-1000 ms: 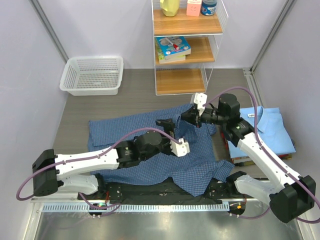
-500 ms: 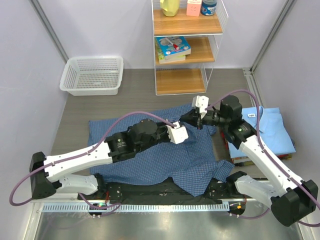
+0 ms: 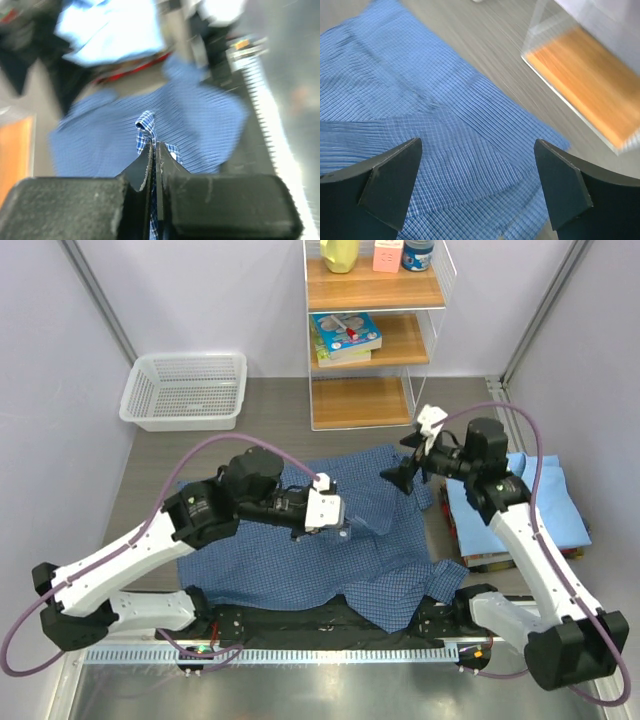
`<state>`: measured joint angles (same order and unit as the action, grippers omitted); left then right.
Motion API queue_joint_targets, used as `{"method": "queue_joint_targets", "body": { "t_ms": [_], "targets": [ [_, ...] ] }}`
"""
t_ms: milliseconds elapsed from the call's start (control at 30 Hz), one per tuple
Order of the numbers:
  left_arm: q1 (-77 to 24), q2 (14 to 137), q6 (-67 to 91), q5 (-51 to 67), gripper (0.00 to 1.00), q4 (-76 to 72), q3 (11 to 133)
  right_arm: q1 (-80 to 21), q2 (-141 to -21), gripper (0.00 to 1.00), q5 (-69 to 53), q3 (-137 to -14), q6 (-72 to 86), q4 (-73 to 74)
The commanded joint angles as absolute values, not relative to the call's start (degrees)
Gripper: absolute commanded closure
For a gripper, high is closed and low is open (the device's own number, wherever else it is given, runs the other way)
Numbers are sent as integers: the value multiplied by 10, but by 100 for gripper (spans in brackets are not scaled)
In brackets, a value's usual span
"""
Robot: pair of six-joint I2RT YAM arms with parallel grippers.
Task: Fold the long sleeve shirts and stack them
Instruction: Fold the shirt
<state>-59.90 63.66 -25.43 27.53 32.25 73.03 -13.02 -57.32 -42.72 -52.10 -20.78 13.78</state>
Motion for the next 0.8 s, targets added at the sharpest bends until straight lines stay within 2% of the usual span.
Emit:
{"method": "queue_joint_targets", "body": {
  "t_ms": [0, 100, 133, 200, 233, 333, 400, 500, 533, 600, 633, 767],
  "targets": [
    [-603, 713, -207, 436, 100, 443, 812, -71, -650, 0, -441, -590, -165, 204],
    [-611, 763, -164, 434, 100, 443, 830, -69, -731, 3, -501, -634, -166, 254],
    [-611, 773, -156, 426, 100, 436, 832, -71, -751, 13, -524, -644, -161, 264],
    [-611, 791, -127, 411, 100, 418, 834, -76, -795, 26, -535, -671, -149, 286],
    [-611, 812, -117, 395, 100, 403, 841, -77, -828, 40, -540, -676, -137, 287],
    [-611, 853, -100, 399, 100, 406, 867, -90, -876, 52, -545, -680, -136, 292],
    [-589, 860, -89, 381, 100, 402, 866, -91, -889, 52, -539, -686, -136, 299],
    [-517, 844, -7, 391, 100, 349, 816, -91, -904, 44, -526, -708, -166, 334],
    [-459, 839, 23, 387, 100, 342, 803, -91, -908, 38, -521, -714, -173, 344],
    [-404, 814, 46, 383, 100, 309, 751, -91, -918, 33, -501, -729, -188, 362],
    [-343, 801, 74, 376, 100, 296, 725, -91, -922, 30, -494, -739, -197, 371],
    [-212, 759, 109, 372, 100, 264, 620, -90, -961, 28, -467, -773, -224, 426]
  ]
}}
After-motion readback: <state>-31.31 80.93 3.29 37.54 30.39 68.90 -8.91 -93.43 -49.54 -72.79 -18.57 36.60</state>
